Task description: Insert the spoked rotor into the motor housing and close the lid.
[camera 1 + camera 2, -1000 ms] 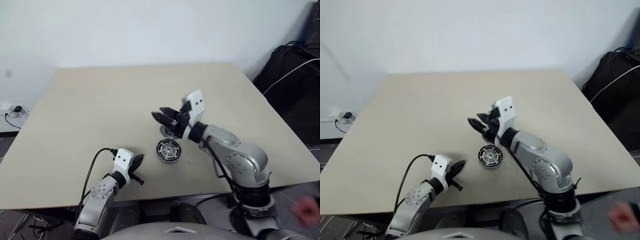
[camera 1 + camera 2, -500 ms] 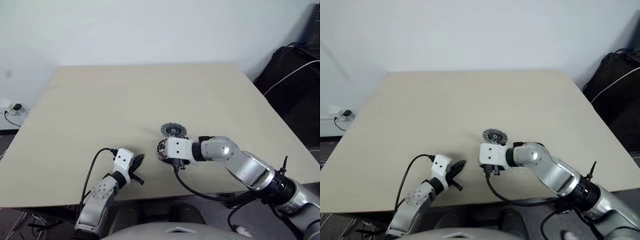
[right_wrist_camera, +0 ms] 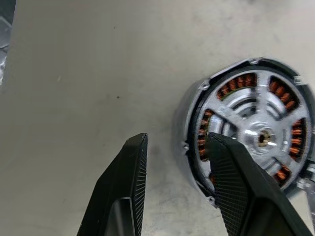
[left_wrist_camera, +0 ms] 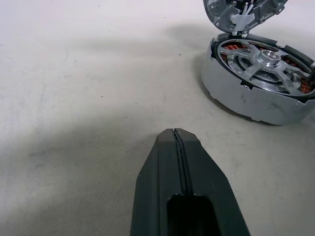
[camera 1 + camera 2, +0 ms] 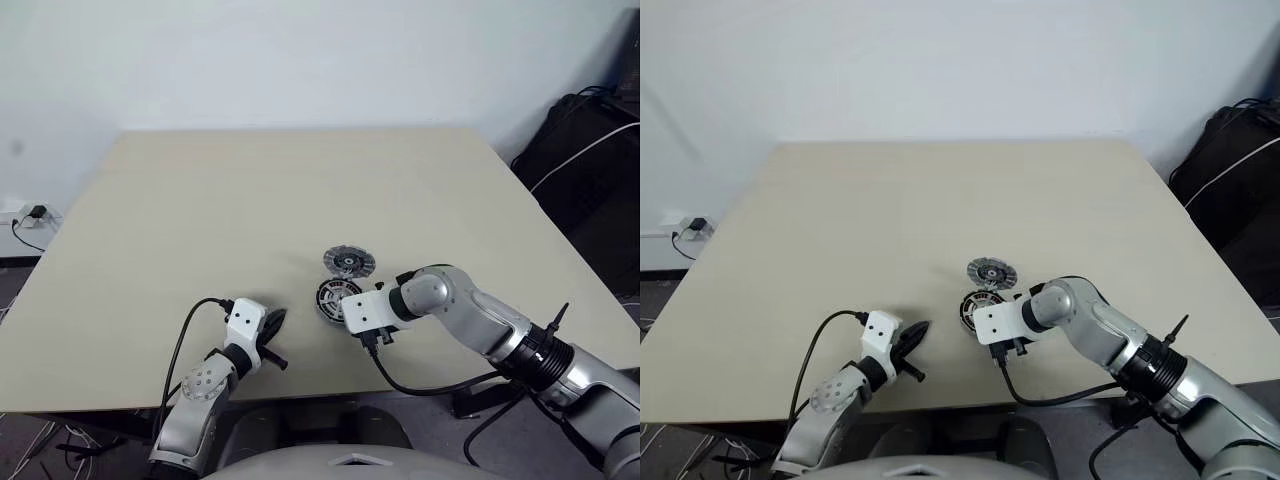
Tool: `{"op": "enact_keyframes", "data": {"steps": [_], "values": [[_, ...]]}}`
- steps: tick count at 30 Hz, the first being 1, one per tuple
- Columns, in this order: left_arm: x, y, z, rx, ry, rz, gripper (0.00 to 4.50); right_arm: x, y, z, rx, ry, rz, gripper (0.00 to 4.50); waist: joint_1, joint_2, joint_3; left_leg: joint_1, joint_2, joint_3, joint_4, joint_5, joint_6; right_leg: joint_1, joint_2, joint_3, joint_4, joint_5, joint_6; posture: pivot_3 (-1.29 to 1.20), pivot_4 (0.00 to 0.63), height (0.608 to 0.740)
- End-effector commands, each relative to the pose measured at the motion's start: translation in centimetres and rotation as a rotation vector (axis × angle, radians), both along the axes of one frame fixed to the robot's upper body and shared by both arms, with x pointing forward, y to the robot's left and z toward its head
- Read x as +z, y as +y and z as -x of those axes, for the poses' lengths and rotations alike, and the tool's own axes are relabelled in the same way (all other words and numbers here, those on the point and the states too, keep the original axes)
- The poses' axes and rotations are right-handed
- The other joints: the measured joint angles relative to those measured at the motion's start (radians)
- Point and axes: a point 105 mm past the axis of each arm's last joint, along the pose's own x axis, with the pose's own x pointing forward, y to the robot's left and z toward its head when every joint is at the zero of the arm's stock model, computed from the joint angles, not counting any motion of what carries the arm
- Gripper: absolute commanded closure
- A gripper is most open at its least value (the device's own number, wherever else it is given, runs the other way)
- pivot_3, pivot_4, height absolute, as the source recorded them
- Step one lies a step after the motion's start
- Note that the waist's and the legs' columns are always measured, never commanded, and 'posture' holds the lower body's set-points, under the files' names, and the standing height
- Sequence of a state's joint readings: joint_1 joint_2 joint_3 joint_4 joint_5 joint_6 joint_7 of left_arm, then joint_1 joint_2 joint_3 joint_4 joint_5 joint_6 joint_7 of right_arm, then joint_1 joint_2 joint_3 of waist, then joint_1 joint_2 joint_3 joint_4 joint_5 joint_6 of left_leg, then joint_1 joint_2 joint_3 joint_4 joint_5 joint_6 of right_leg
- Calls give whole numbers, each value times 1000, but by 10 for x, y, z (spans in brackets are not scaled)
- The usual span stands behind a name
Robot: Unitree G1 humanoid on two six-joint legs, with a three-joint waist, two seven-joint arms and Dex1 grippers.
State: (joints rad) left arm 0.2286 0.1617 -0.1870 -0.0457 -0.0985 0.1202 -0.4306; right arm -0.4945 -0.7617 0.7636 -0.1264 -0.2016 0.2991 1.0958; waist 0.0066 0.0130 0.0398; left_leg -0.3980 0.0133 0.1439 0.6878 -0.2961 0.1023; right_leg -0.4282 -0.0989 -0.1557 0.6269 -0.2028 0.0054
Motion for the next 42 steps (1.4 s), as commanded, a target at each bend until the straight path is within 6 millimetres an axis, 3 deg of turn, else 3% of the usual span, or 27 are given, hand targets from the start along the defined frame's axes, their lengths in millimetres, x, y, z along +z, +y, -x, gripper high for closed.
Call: {"op": "enact_keyframes", "data": {"steps": [1,5,7,11,12,22,33,42], "values": [[10,-1,-4,8,-48,14,4500,5,-1,-4,28,-29,14,2483,1,0,0,0,0,0,0,0,0,0,0,0,0,0,0,0,0,740],[10,-1,-4,12,-49,16,4500,0,-2,-3,31,-31,29,2656,4,0,0,0,0,0,0,0,0,0,0,0,0,0,0,0,0,740],[10,-1,-4,13,-50,16,4500,-2,-3,-3,32,-33,35,3019,6,0,0,0,0,0,1,0,0,0,0,0,0,0,0,0,0,740],[10,-1,-4,15,-50,16,4500,-4,-6,-6,26,-52,53,4353,11,-2,-1,0,0,0,1,0,0,1,0,0,0,0,0,0,0,740],[10,-1,-4,15,-50,17,4500,-4,-6,-7,23,-59,52,4413,10,-2,-1,0,0,0,1,0,0,1,0,0,0,0,0,0,0,740],[10,-3,-5,7,-50,19,4500,3,-6,-9,-43,-52,7,4469,9,-2,-2,1,0,0,2,1,-1,1,0,0,1,1,1,0,0,740],[7,-3,-2,19,-41,28,4500,25,3,43,-388,365,-224,4470,15,-2,-2,-2,0,-2,2,-1,2,-1,-1,-2,1,3,-7,0,0,740],[7,-5,-2,11,-38,30,4500,9,10,16,-963,454,-323,4470,12,-1,-3,-2,0,-2,3,-1,1,0,-1,-1,2,2,0,0,0,740]]}}
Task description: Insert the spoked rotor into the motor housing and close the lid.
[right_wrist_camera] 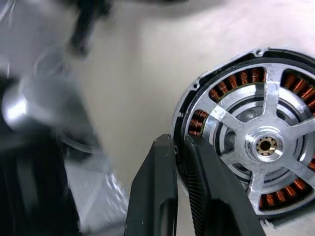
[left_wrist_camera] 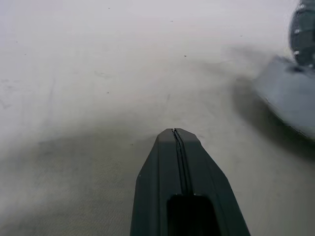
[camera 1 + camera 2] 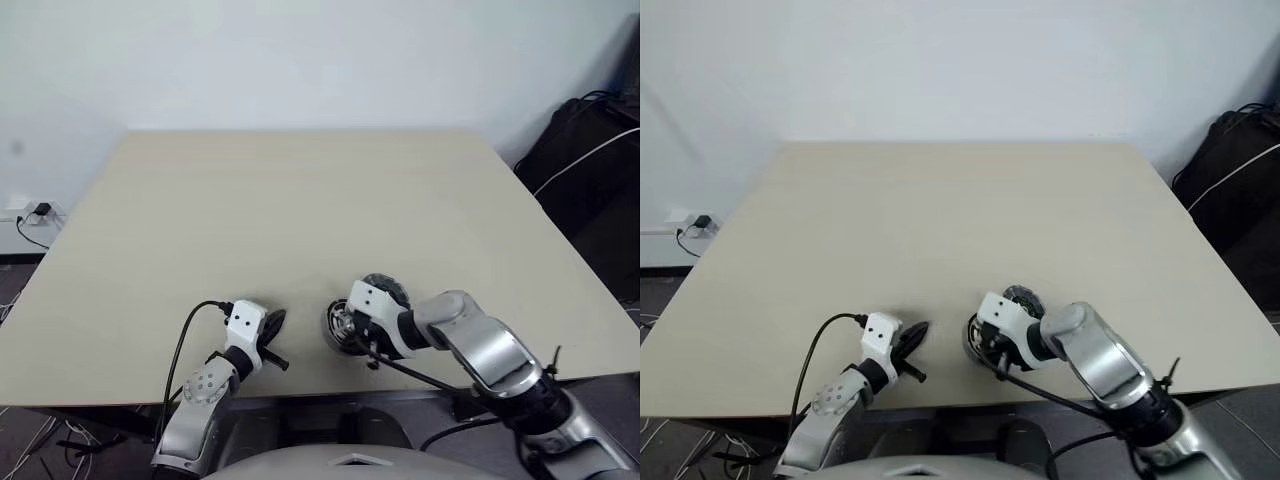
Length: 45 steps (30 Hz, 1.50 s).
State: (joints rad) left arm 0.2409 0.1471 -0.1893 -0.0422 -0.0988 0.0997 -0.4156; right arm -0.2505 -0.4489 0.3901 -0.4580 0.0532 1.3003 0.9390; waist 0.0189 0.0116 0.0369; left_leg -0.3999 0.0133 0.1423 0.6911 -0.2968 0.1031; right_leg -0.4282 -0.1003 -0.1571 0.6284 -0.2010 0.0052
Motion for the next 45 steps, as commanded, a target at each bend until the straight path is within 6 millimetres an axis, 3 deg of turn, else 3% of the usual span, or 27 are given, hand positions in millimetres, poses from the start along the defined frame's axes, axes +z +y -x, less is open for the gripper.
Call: {"op": "enact_keyframes", "data": {"steps": [1,9,15,24,31,36,38,40,45], "values": [[7,-3,-4,-8,-32,17,4500,0,-8,-17,-213,27,37,4470,-2,1,-1,0,0,0,0,1,-2,0,0,0,0,0,0,0,0,740],[8,0,-4,-6,-33,9,4500,3,10,-29,-396,98,-13,4472,-8,3,-3,0,-1,0,0,1,-2,0,0,1,0,1,1,0,0,740],[8,2,-3,4,-33,6,4500,7,26,-38,-439,118,-64,4472,-20,4,-3,0,-1,1,0,2,-4,0,1,1,0,1,2,0,0,740],[8,2,-4,2,-34,5,4500,29,58,-53,-466,125,-230,1646,-33,5,-2,0,-1,1,-6,4,-6,-3,2,2,0,1,1,0,0,740],[8,2,-4,-3,-35,3,4500,76,86,-62,-481,191,-516,1646,-31,6,-2,0,-1,0,-10,4,-7,-3,4,1,0,3,-3,0,0,740],[8,3,-3,-6,-33,2,4500,105,85,-76,-508,120,-679,1646,-40,7,-1,0,-1,1,-9,4,-7,-3,3,2,-1,1,1,0,0,740],[8,3,-2,-6,-32,0,4500,109,63,-98,-571,-188,-569,1646,-46,9,0,1,-1,1,-9,5,-8,-4,3,2,0,1,1,0,0,740],[8,3,-2,-7,-30,-1,4500,110,42,-112,-619,-393,-473,2058,-55,11,1,1,0,2,-10,5,-9,-4,4,2,1,0,1,0,0,740],[7,3,-2,-14,-28,-3,4500,102,-6,-128,-821,-458,-431,3571,-45,9,0,2,-1,1,-12,6,-10,-2,5,3,1,0,1,0,0,740]]}}
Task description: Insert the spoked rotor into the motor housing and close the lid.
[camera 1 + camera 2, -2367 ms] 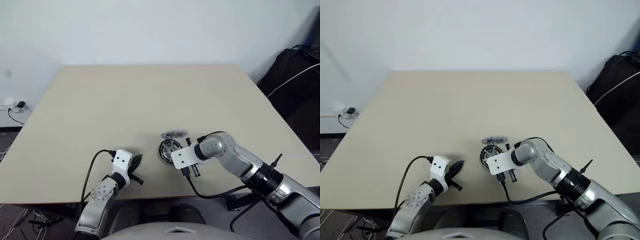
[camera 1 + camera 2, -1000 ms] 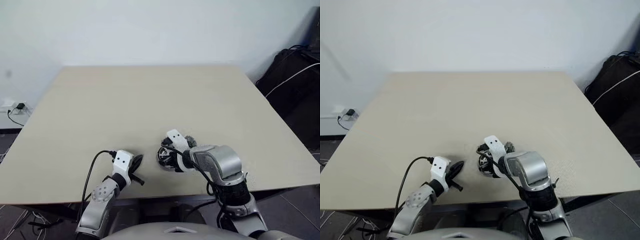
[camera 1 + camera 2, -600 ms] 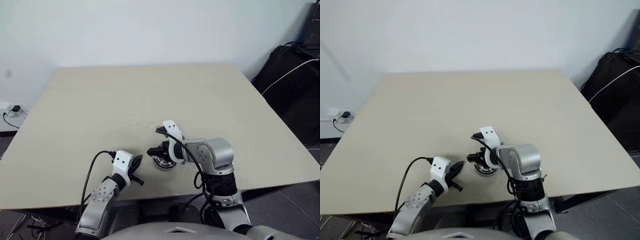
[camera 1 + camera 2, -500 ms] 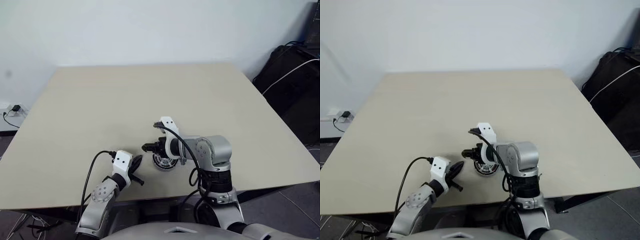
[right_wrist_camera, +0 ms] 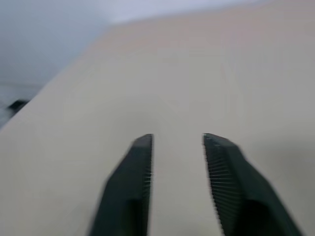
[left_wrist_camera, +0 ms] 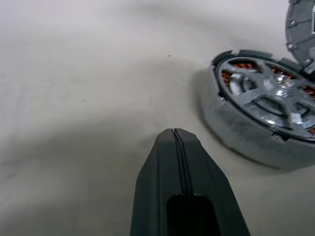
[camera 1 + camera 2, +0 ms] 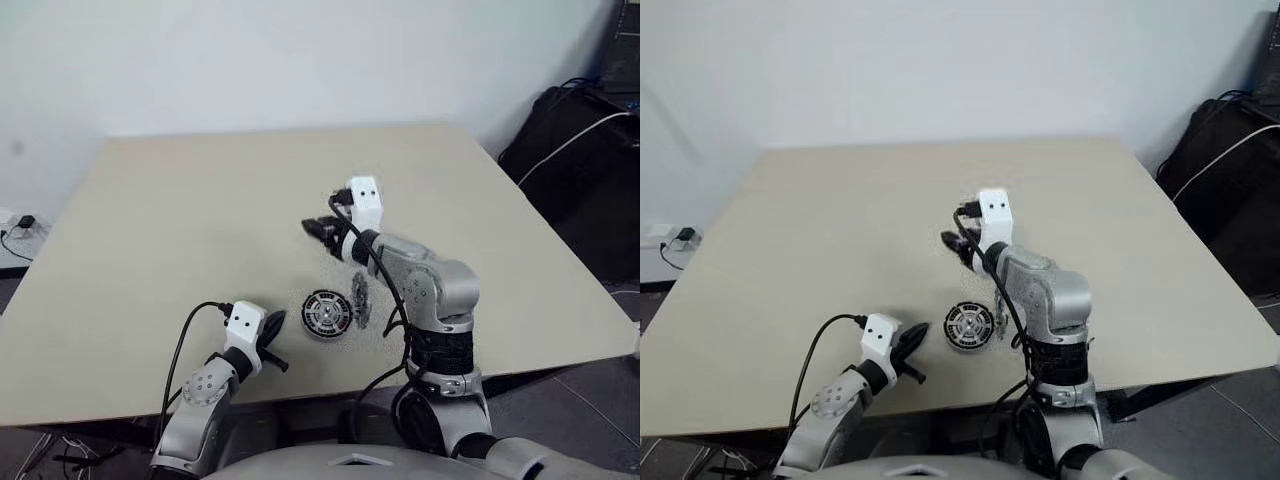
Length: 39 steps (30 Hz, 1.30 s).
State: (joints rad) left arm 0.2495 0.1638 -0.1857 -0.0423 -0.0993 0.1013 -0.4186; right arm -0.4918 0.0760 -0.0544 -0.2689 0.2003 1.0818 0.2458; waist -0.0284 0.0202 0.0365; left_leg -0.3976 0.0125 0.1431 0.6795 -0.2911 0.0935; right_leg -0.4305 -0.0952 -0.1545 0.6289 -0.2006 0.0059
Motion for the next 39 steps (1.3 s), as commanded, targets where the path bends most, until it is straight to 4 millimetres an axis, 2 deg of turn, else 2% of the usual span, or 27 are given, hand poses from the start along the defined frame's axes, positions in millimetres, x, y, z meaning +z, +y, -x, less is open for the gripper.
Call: {"op": "enact_keyframes", "data": {"steps": [1,3,7,10,12,15,17,24,28,39], "values": [[10,-2,-4,-15,-38,12,4500,4,-38,-10,-161,-30,-20,3949,4,0,0,0,0,0,0,0,0,0,0,0,0,0,0,0,0,740],[10,-3,-5,-19,-39,12,4500,0,-59,-12,-220,-63,72,4479,4,0,0,-1,0,1,0,0,0,0,0,1,-1,0,1,0,0,740],[11,-4,-6,-31,-40,12,4500,-17,-97,-4,-204,-164,490,4479,3,1,1,0,-1,2,1,0,0,0,-2,1,-2,-1,-2,0,0,740],[11,-4,-6,-34,-39,10,4500,-39,-109,14,-38,-155,738,4479,3,1,1,1,0,2,1,0,1,0,-2,1,-1,-3,-3,0,0,740],[11,-3,-5,-37,-38,8,4500,-57,-112,33,118,-77,824,4479,2,1,1,1,1,2,1,0,1,0,-1,1,-1,-3,-4,0,0,740],[11,-2,-5,-40,-36,6,4500,-74,-113,65,358,10,917,4479,7,1,1,2,3,1,2,-1,3,1,0,-1,0,-4,-5,0,0,740],[11,-2,-6,-43,-35,4,4500,-75,-104,80,478,29,886,4479,12,-1,2,2,3,0,3,-4,7,1,0,-2,0,-4,-6,0,0,740],[11,-3,-6,-53,-34,1,4500,-55,-63,89,592,-59,602,4479,23,-7,6,1,3,-1,6,-5,9,2,-1,-3,-1,-3,-3,0,0,740],[11,-2,-5,-51,-33,-2,4500,-49,-51,88,620,-85,492,4479,31,-7,6,0,2,-1,7,-7,12,3,-2,-2,-2,-2,-3,0,0,740],[12,2,-4,-27,-36,-4,4500,-64,-20,84,688,-54,375,4479,32,-7,6,0,2,0,7,-4,8,2,-2,-3,-2,-2,-3,0,0,740]]}}
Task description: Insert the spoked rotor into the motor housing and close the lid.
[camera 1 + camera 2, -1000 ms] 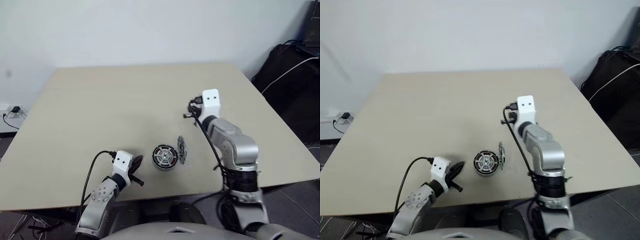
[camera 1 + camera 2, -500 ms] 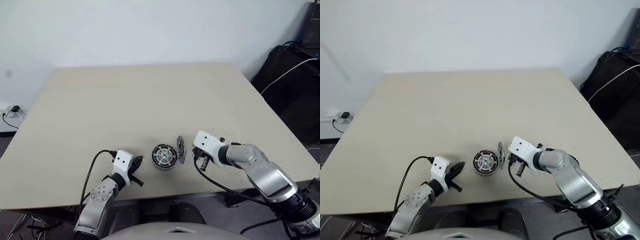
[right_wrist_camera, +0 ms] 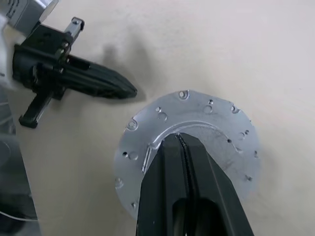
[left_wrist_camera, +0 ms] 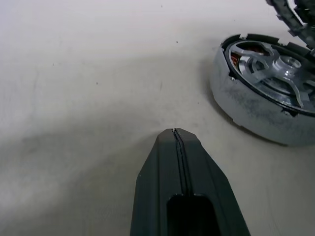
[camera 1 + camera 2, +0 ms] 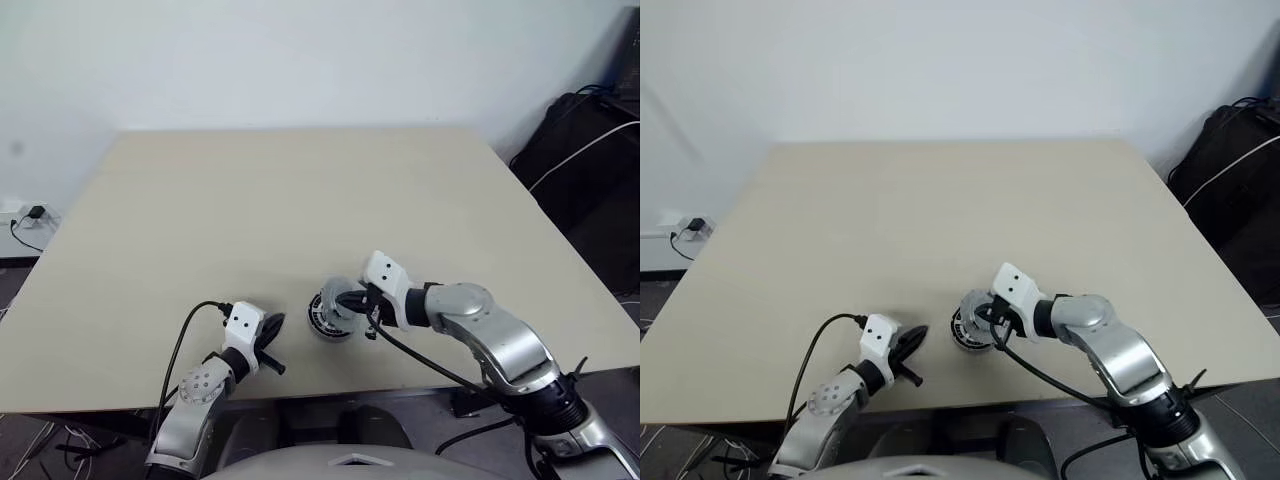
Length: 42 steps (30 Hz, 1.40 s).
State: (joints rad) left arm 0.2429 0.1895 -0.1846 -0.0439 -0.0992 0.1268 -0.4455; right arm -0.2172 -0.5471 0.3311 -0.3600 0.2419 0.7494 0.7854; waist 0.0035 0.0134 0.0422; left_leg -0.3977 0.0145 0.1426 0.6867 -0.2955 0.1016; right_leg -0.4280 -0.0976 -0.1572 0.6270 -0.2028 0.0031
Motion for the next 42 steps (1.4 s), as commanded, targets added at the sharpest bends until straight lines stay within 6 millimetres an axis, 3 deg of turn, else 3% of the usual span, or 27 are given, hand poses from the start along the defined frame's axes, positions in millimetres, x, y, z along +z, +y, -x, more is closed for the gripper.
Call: {"op": "enact_keyframes", "data": {"steps": [1,15,17,23,26,29,38,42], "values": [[15,-1,-5,6,-57,16,4500,3,10,-3,35,-17,-19,4479,0,0,0,0,0,0,0,0,0,0,0,0,0,0,0,0,0,740],[15,-1,-5,12,-59,17,4500,-46,10,-11,-38,121,47,4479,0,1,-5,1,0,0,1,1,-1,1,0,0,1,0,0,0,0,740],[15,-1,-6,11,-59,17,4500,-43,12,-12,-53,111,25,4479,-1,1,-7,1,0,0,1,1,-2,1,0,0,1,0,0,0,0,740],[15,0,-6,7,-58,14,4500,-8,16,-16,-69,-25,-111,4479,1,1,-8,1,0,0,1,1,-2,1,0,1,1,1,0,0,0,740],[15,-1,-6,3,-58,14,4500,2,11,-18,-73,-167,-118,3852,1,1,-8,0,0,0,0,1,-2,0,0,1,1,0,0,0,0,740],[15,-1,-6,-2,-58,12,4500,-1,4,-15,-71,-258,-89,2891,2,1,-8,1,0,0,0,1,-2,0,0,0,1,0,0,0,0,740],[16,0,-8,-16,-61,5,4500,-11,2,-6,-82,-246,-104,30,0,1,-8,1,0,0,0,1,-3,1,0,1,2,0,0,0,0,740],[17,-1,-10,-21,-63,3,4500,-18,1,-7,-100,-222,-102,30,2,1,-8,1,0,0,0,1,-2,1,0,1,1,0,0,0,0,740]]}}
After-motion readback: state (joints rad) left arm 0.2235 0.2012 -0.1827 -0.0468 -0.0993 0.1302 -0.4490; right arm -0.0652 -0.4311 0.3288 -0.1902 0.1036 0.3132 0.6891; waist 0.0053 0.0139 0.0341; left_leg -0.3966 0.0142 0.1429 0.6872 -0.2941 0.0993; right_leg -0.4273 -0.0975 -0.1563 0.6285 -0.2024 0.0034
